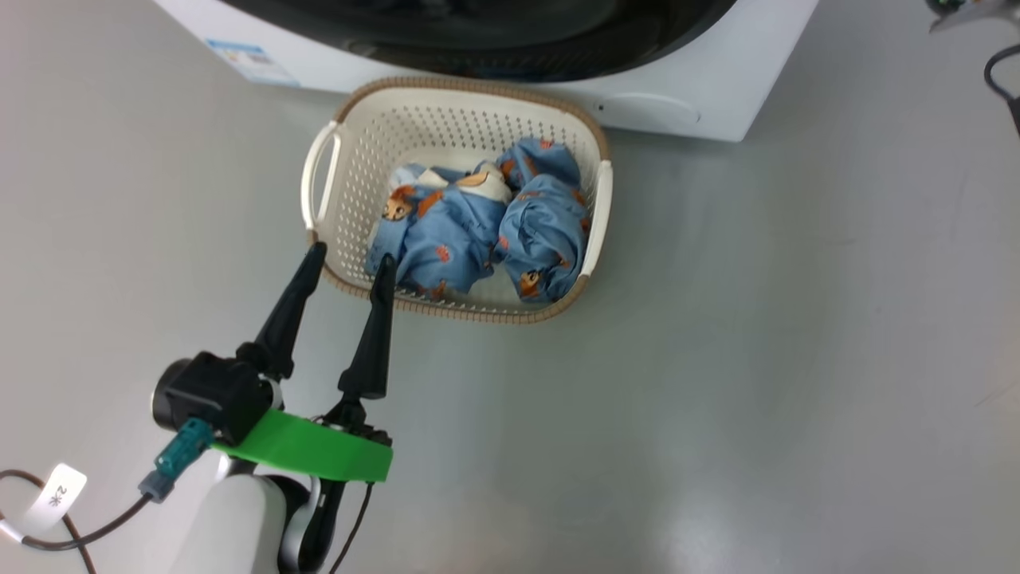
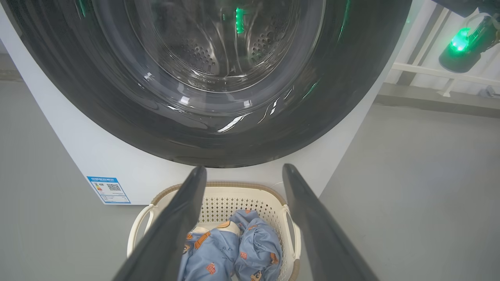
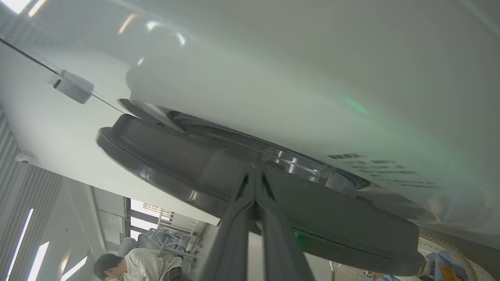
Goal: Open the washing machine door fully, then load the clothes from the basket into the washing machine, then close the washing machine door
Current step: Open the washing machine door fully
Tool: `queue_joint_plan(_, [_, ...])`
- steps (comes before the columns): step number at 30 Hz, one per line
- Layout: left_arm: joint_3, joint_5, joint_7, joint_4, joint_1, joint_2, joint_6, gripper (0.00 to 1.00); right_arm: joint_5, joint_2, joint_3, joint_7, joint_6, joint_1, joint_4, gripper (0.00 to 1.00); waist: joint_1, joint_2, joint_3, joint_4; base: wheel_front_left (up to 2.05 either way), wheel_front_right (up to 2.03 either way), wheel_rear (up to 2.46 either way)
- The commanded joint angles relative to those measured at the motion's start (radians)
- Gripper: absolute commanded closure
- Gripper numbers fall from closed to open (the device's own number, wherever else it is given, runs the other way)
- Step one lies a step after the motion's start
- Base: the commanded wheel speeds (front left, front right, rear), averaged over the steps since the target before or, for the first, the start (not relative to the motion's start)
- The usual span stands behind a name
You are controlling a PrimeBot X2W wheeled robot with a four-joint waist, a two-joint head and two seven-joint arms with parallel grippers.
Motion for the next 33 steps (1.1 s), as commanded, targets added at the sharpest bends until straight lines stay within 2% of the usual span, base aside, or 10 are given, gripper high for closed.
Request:
queue_joint_plan(1, [0.024,-0.015,-0.006,-0.031,-0.021,0.018,-0.003,0.0,-0.02,0.013,0.006,0.015,0.002,-0.029,-0.008,1.0,0.0,0.0,0.037,0.019,0.0,0.0,0.0])
queue_joint_plan(16, [0.011,-0.056,-0.006,-0.049,-0.058,0.017,-0.003,0.0,-0.072,0.041,0.045,0.05,0.002,-0.112,0.046,1.0,0.0,0.0,0.089,0.044,0.0,0.0,0.0])
queue_joint_plan(33, [0.028,-0.019,-0.006,-0.024,-0.013,0.017,-0.003,0.0,-0.077,0.072,0.114,0.093,0.002,0.073,-0.071,1.0,0.0,0.0,-0.025,0.004,0.0,0.0,0.0])
